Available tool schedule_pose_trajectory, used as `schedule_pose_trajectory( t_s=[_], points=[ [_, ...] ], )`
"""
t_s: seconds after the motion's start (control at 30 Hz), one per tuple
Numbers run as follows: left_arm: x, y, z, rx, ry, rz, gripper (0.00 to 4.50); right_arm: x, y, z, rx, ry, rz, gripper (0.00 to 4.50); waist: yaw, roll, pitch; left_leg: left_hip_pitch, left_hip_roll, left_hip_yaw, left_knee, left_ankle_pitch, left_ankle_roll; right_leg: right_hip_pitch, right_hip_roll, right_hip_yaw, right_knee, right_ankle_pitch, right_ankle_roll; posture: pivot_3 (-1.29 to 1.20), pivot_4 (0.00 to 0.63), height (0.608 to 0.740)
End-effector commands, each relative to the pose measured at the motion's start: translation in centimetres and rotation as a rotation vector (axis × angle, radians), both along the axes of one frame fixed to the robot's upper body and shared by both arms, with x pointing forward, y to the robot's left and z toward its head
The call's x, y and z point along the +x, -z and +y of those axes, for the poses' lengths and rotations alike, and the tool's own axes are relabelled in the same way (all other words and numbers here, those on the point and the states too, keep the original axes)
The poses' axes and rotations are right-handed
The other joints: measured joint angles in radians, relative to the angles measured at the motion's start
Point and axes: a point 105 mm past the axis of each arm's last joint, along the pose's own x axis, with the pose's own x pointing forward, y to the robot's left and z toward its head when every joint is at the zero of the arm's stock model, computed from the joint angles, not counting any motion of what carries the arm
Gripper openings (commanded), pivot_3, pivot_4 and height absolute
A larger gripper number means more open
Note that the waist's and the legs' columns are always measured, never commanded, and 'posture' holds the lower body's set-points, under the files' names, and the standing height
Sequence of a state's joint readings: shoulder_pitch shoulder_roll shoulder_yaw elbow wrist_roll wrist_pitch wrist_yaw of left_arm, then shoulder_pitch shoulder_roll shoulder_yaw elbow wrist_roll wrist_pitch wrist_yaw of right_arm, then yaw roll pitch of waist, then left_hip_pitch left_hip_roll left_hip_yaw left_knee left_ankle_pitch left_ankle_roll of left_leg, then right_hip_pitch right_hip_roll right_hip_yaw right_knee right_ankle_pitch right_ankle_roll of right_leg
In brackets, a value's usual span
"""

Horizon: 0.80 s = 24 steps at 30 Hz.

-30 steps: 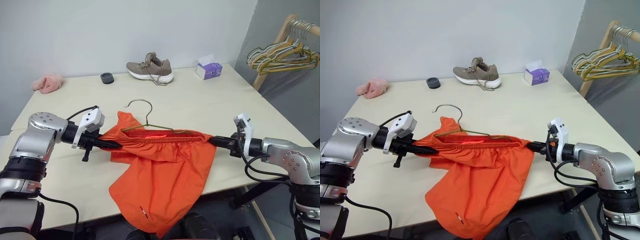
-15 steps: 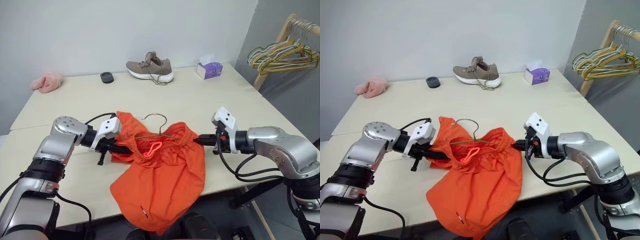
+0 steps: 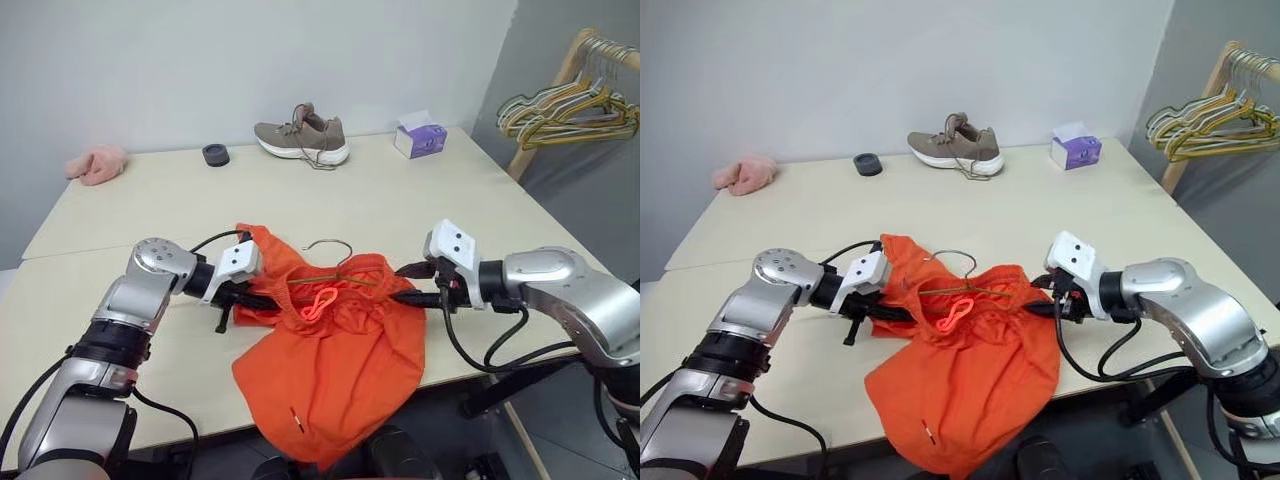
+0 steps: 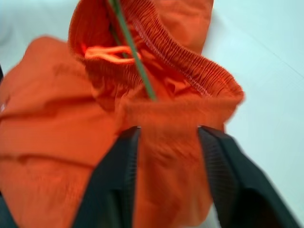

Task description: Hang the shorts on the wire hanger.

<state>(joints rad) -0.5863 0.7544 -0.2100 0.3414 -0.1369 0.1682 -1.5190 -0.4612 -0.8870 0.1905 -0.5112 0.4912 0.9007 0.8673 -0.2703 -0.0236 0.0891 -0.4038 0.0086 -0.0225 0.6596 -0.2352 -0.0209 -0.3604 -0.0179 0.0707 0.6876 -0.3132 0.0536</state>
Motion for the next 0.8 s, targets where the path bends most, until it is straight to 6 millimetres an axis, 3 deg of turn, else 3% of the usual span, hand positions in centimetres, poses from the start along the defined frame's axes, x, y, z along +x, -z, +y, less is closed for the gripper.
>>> schedule_pose_trajectory(
  t_s=[0.03, 0.1, 0.27, 0.4, 0.6, 0.7, 0.8],
  points=[
    [0.1, -0.7, -0.4, -0.01, 0.013, -0.038, 0.0, -0.3, -1.0, -1.1, -0.051, 0.021, -0.073, 3.64, 0.0, 0.0, 0.0, 0.0, 0.0, 0.0, 0.0, 0.0, 0.0, 0.0, 0.0, 0.0, 0.0, 0.0, 0.0, -0.3, 0.037, 0.74],
    [0.1, -0.7, -0.5, -0.012, 0.011, -0.04, 0.0, -0.3, -0.6, -1.2, -0.061, 0.042, -0.071, 4.29, -0.004, 0.0, 0.0, 0.0, 0.0, 0.0, 0.0, 0.0, 0.0, 0.0, 0.0, 0.0, 0.0, 0.0, 0.0, -0.3, 0.04, 0.74],
    [0.1, -0.7, -0.7, -0.009, 0.022, -0.043, 0.0, 1.5, 1.3, -1.3, -0.125, 0.089, -0.091, 4.29, -0.011, 0.0, 0.0, 0.002, 0.0, 0.001, 0.0, 0.0, 0.0, 0.001, 0.0, 0.001, 0.0, 0.0, 0.0, -0.3, 0.037, 0.74],
    [0.1, -0.8, -0.9, -0.009, 0.024, -0.046, 0.0, 1.6, 2.5, -0.6, -0.139, 0.031, -0.016, 4.29, -0.009, 0.0, 0.0, 0.002, 0.0, 0.001, 0.001, 0.0, 0.0, 0.002, 0.0, 0.001, 0.0, 0.0, 0.0, -0.3, 0.035, 0.74],
    [0.1, -0.9, -1.1, -0.015, 0.029, -0.045, 0.0, 2.5, 2.9, 1.0, -0.133, -0.045, 0.023, 4.29, -0.009, 0.0, 0.0, 0.002, 0.0, 0.0, 0.0, 0.0, 0.0, 0.002, 0.0, 0.0, -0.001, 0.0, 0.0, -0.29, 0.029, 0.74],
    [-0.1, -0.9, -1.4, -0.022, 0.037, -0.04, 0.0, 2.9, 3.0, 1.5, -0.164, -0.101, 0.012, 3.71, -0.009, 0.0, 0.0, 0.002, 0.0, 0.0, 0.0, 0.0, 0.0, 0.002, 0.0, 0.0, -0.001, 0.0, 0.0, -0.29, 0.027, 0.74],
    [-0.2, -1.0, -1.6, -0.034, 0.041, -0.036, 0.0, 3.0, 2.9, 2.0, -0.179, -0.146, 0.007, 2.67, -0.009, 0.0, 0.0, 0.002, 0.0, 0.0, 0.0, 0.0, 0.0, 0.002, 0.0, 0.0, -0.001, 0.0, 0.0, -0.29, 0.027, 0.74]
  ],
)
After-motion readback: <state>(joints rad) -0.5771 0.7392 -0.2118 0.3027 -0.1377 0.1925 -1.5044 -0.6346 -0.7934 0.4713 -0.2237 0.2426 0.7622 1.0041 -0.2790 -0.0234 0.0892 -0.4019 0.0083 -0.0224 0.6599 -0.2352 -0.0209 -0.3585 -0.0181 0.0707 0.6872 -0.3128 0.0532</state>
